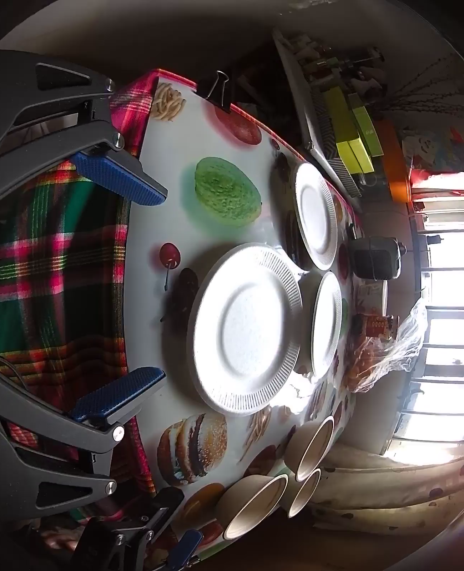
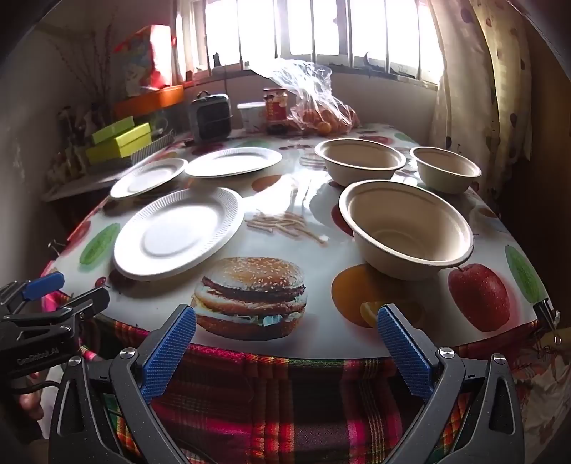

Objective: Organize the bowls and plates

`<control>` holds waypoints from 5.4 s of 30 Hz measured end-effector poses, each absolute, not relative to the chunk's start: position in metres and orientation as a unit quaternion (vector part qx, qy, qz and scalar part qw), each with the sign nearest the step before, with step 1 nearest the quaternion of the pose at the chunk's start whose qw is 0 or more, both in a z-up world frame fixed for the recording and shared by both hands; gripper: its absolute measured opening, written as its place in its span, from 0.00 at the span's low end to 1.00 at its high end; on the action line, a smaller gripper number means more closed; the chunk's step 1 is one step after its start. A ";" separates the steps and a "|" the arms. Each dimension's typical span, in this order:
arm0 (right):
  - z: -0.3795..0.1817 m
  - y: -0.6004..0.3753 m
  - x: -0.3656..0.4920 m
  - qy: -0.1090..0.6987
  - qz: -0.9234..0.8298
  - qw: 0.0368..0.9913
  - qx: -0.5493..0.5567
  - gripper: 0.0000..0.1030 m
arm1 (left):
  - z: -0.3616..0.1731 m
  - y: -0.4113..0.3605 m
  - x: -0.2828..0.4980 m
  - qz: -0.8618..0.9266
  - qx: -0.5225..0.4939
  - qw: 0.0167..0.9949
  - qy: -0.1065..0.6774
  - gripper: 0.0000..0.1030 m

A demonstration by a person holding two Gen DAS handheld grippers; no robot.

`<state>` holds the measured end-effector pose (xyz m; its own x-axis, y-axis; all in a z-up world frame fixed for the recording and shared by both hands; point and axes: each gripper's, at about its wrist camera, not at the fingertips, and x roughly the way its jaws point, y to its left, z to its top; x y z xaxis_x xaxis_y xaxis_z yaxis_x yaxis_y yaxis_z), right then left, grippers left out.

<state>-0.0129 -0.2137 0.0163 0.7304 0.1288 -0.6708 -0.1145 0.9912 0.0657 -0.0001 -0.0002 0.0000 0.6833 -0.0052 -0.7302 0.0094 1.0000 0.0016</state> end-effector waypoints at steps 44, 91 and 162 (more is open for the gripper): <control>0.021 -0.193 0.027 0.363 0.126 0.922 0.039 1.00 | 0.009 0.012 0.021 0.040 -0.012 0.918 0.395 0.90; 0.022 -0.188 0.035 0.364 0.130 0.922 0.034 1.00 | 0.007 0.021 0.032 0.044 -0.019 0.914 0.403 0.90; 0.055 0.015 0.344 0.497 0.281 0.821 -0.016 0.94 | 0.022 0.215 0.227 0.076 -0.164 0.867 0.464 0.76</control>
